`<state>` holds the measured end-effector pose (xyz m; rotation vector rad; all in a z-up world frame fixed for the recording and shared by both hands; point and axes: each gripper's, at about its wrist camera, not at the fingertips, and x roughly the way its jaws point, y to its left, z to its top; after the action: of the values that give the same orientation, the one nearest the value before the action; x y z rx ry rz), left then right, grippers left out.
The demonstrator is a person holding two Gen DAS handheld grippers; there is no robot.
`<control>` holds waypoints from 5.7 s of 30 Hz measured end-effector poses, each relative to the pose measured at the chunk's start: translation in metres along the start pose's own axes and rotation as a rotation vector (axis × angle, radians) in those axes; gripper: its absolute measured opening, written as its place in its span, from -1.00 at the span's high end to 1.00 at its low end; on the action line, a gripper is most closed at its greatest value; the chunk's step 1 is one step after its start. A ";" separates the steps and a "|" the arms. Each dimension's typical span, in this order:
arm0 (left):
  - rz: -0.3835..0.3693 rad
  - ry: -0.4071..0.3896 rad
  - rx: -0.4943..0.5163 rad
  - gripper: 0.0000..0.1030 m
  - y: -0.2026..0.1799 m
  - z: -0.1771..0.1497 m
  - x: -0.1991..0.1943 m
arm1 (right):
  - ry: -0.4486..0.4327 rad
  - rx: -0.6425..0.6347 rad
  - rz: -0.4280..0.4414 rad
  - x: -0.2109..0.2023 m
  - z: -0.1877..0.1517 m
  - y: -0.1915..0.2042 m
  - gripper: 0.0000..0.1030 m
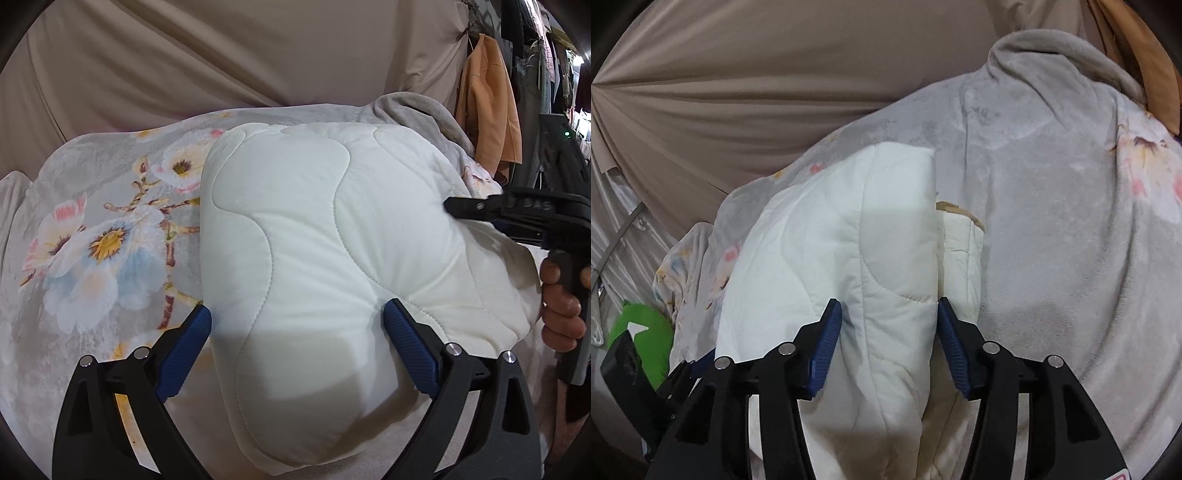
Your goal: Fold large clothes
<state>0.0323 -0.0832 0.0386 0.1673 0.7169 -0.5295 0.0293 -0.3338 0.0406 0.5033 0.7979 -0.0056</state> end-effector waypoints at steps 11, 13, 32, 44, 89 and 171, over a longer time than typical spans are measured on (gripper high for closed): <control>-0.021 -0.002 -0.018 -0.83 0.006 0.000 0.003 | -0.119 -0.181 -0.008 -0.023 0.009 0.040 0.80; -0.035 0.009 -0.027 -0.84 0.006 0.000 0.005 | 0.013 -0.090 -0.018 0.017 0.004 0.008 0.72; -0.061 -0.013 0.014 -0.81 0.000 0.052 -0.012 | -0.001 -0.013 0.126 -0.039 0.007 -0.014 0.05; -0.030 -0.001 0.063 -0.82 -0.016 0.051 0.003 | -0.093 -0.091 0.178 -0.051 -0.002 0.000 0.84; 0.047 -0.027 0.122 -0.91 -0.028 0.044 0.020 | 0.028 -0.054 -0.167 0.069 0.059 -0.012 0.85; -0.277 0.154 -0.217 -0.91 0.046 0.035 0.041 | 0.151 -0.010 0.114 0.037 -0.009 -0.028 0.45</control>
<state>0.1020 -0.0715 0.0357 -0.0974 0.9493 -0.7026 0.0443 -0.3476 -0.0022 0.5435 0.9153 0.1428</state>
